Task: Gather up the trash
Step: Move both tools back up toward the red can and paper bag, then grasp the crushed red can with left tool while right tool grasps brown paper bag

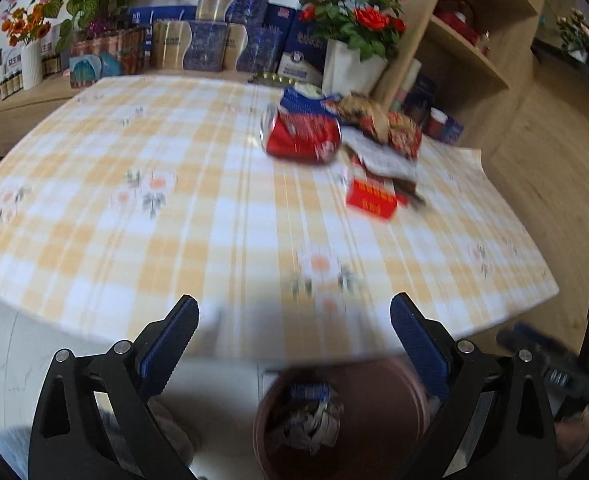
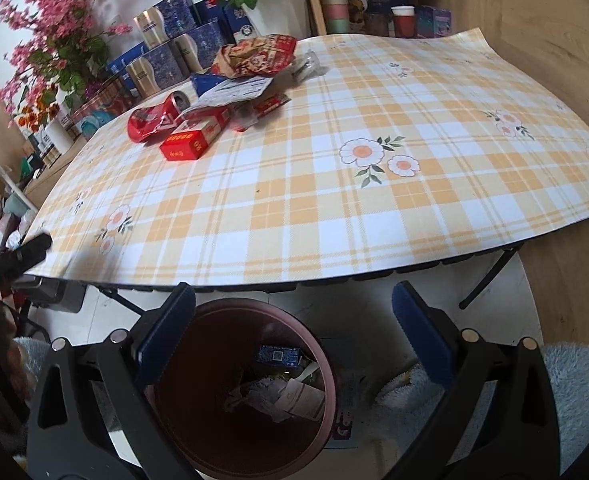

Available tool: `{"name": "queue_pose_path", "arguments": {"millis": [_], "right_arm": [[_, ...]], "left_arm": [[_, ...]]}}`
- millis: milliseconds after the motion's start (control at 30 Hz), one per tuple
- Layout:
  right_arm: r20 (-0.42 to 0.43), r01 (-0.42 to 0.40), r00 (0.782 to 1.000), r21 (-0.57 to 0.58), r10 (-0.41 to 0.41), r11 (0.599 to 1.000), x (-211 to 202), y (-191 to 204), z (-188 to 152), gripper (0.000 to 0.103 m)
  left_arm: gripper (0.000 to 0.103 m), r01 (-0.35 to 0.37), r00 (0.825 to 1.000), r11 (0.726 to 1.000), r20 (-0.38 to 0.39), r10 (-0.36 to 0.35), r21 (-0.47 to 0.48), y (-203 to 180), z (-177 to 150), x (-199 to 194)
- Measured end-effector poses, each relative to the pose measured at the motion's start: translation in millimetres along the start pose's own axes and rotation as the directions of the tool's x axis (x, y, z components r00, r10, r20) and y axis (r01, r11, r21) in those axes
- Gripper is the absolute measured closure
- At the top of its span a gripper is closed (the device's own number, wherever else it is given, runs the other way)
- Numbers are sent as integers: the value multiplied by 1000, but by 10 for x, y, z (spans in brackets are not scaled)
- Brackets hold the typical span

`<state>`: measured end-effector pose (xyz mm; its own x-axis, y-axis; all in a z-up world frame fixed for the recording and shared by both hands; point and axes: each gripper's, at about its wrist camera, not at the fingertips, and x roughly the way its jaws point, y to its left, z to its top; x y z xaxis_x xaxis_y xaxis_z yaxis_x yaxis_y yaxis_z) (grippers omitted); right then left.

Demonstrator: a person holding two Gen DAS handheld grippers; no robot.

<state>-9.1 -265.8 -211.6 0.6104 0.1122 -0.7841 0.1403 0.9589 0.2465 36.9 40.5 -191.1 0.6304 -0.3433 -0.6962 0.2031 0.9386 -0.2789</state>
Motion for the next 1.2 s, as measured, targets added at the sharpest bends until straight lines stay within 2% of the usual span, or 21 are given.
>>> {"name": "queue_pose_path", "arguments": {"millis": [100,233,433,567,667,833,867,900,933,1100,1200], "right_arm": [[-3,3,1000,13,-3,1000,34,-44,48,6],[-1,20,1000,11,-20,1000,82,-90,135,6],[4,55,998,-20,-55,998,177,-136,341,6],[15,66,998,-35,-66,997,242,-140,530,6],[32,66,997,-65,-64,996,288,-99,714,6],[58,47,998,-180,-37,983,400,74,1153,6],[62,34,998,-230,-20,972,449,146,1295,6],[66,30,998,-264,-13,964,483,197,1389,6],[71,25,998,-314,-3,949,538,274,1530,6],[87,23,996,-497,24,867,891,692,2147,6],[82,35,997,-558,13,829,1195,944,2447,6]], "left_arm": [[9,9,1000,1000,22,-9,-22,49,278,85],[22,-16,1000,1000,15,16,-27,81,696,347],[32,-22,1000,998,21,23,-52,137,1271,940],[44,7,1000,990,-2,-7,-140,258,1478,1310],[45,-11,1000,985,-4,11,-172,319,1591,1534],[45,-28,999,986,-41,21,-166,334,1672,1773],[47,-20,999,986,-54,11,-167,344,1681,1824],[62,-13,998,986,-66,2,-168,361,1670,1853],[76,29,997,984,-60,-41,-177,379,1666,1857],[80,63,996,989,-56,-71,-133,347,1673,1739],[81,97,994,984,-36,-103,-148,391,1669,1612]]}}
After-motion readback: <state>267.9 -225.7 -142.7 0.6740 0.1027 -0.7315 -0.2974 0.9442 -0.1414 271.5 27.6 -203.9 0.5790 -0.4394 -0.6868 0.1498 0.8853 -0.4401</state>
